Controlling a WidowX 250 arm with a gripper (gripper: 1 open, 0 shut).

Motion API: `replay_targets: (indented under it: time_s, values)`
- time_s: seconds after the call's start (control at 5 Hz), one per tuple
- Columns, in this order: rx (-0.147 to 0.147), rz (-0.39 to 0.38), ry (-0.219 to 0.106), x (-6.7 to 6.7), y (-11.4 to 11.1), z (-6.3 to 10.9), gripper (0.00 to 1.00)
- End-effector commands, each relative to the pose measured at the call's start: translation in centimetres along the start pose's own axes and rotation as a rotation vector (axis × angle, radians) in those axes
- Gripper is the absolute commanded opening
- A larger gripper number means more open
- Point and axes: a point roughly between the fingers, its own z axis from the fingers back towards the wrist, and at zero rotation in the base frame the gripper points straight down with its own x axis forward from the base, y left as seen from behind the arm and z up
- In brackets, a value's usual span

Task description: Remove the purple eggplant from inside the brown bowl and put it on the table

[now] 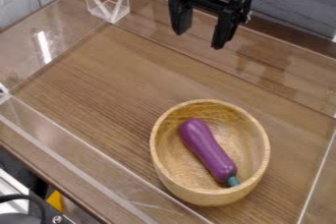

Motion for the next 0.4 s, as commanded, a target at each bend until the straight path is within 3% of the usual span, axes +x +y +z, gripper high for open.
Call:
replay_targets:
  time_s: [0.0,0.2]
  values:
    - [-0.008,0.041,0.019,-0.5,-0.1,-1.0,1.0]
    - [-0.048,0.127,0.042,-2.5,-1.7,-1.4,1.0]
